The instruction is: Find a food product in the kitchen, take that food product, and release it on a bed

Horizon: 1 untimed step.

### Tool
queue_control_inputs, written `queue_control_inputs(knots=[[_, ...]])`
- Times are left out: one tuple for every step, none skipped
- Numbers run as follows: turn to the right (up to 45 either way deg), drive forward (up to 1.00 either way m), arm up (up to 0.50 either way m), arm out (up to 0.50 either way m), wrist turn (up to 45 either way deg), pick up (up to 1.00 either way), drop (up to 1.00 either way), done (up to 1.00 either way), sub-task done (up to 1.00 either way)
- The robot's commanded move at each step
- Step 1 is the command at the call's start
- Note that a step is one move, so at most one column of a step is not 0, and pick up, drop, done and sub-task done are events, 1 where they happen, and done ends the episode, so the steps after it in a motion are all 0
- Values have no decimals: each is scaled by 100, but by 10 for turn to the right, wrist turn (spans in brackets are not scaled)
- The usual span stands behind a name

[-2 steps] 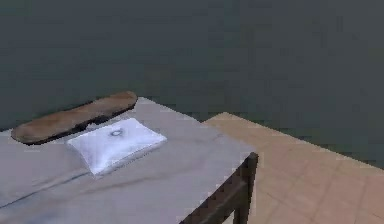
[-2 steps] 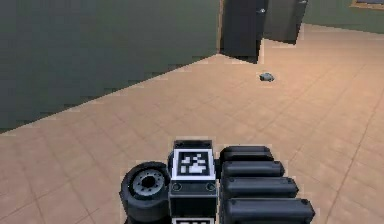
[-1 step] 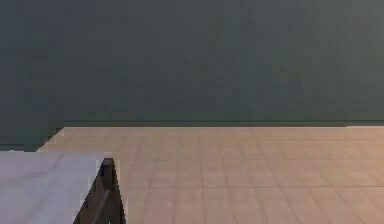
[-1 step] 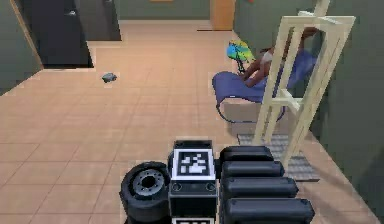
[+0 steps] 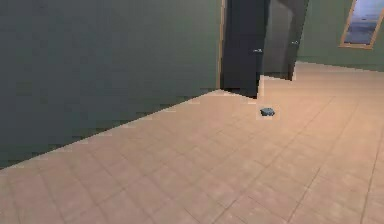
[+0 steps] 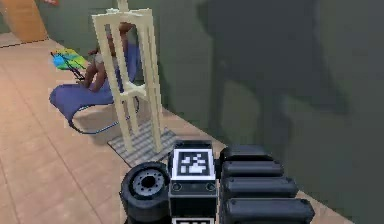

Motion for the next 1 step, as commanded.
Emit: queue_control_inputs(knots=[[450,0,0,0,0,0,0,0,0]])
